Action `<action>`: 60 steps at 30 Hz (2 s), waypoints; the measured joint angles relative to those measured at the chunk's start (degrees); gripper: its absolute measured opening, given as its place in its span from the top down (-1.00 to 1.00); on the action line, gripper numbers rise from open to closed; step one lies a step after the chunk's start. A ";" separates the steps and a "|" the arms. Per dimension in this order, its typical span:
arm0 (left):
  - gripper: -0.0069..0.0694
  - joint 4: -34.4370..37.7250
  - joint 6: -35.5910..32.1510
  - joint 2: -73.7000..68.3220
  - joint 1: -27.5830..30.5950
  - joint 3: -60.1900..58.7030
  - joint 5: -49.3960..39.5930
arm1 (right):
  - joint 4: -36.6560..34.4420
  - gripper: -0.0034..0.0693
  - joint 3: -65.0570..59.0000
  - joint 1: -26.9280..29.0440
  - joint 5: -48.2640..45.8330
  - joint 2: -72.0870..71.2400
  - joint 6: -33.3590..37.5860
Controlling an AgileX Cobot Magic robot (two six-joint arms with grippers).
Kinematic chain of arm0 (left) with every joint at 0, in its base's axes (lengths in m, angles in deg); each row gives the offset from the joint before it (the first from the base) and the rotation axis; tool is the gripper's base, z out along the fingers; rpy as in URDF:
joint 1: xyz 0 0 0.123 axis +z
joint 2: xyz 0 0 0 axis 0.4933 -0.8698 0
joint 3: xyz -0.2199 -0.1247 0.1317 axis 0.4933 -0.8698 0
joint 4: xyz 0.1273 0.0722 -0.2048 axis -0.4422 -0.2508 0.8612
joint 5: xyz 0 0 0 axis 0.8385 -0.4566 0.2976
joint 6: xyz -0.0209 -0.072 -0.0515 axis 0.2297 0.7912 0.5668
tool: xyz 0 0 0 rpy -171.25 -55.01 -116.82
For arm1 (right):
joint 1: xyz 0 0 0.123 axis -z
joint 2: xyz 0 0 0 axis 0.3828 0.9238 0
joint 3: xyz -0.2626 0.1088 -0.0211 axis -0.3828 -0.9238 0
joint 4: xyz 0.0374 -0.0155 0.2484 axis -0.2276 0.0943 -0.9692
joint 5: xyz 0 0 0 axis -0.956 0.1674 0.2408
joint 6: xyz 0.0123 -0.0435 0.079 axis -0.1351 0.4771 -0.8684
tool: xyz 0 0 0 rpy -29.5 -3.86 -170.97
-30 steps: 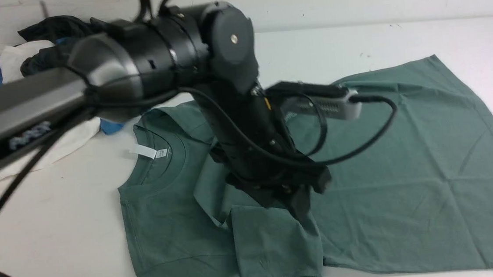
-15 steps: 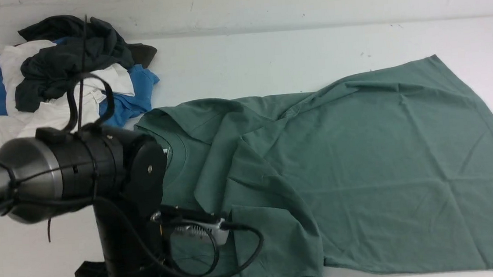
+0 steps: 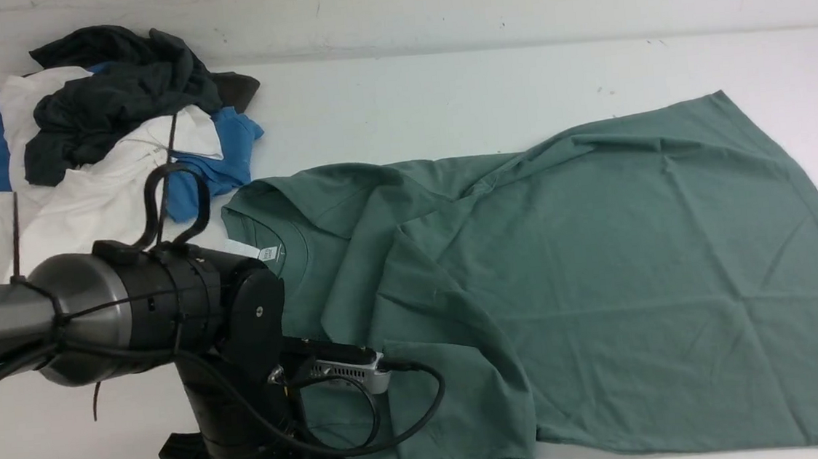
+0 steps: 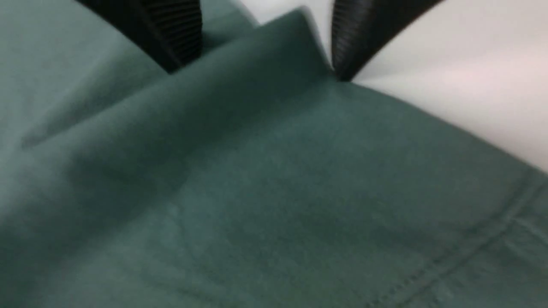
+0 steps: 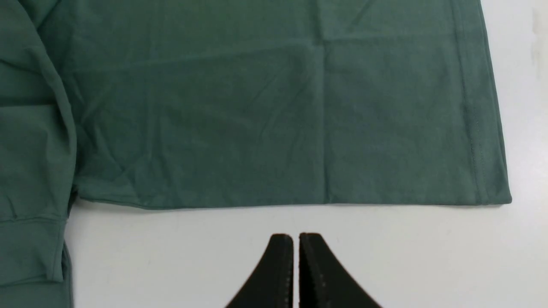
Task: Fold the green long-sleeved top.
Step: Use the left arm to clamp the cuff closest to it
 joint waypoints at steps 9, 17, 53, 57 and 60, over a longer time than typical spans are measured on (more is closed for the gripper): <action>0.77 4.47 -4.35 -3.23 1.54 5.94 3.67 | 0.00 0.87 0.00 0.00 0.00 0.00 0.00; 0.80 5.24 -6.20 -10.61 12.61 23.83 9.25 | 0.00 0.87 0.00 0.00 0.49 0.00 0.00; 0.83 -6.44 -10.01 14.79 18.36 12.38 -15.59 | 0.00 0.87 0.00 0.00 1.11 0.00 0.05; 0.83 -2.20 -9.15 25.81 17.57 -2.13 -15.91 | 0.00 0.87 0.00 0.00 1.11 0.00 0.05; 0.77 0.63 -8.31 31.00 14.91 -8.97 -12.88 | 0.00 0.87 0.00 0.00 1.11 0.00 0.05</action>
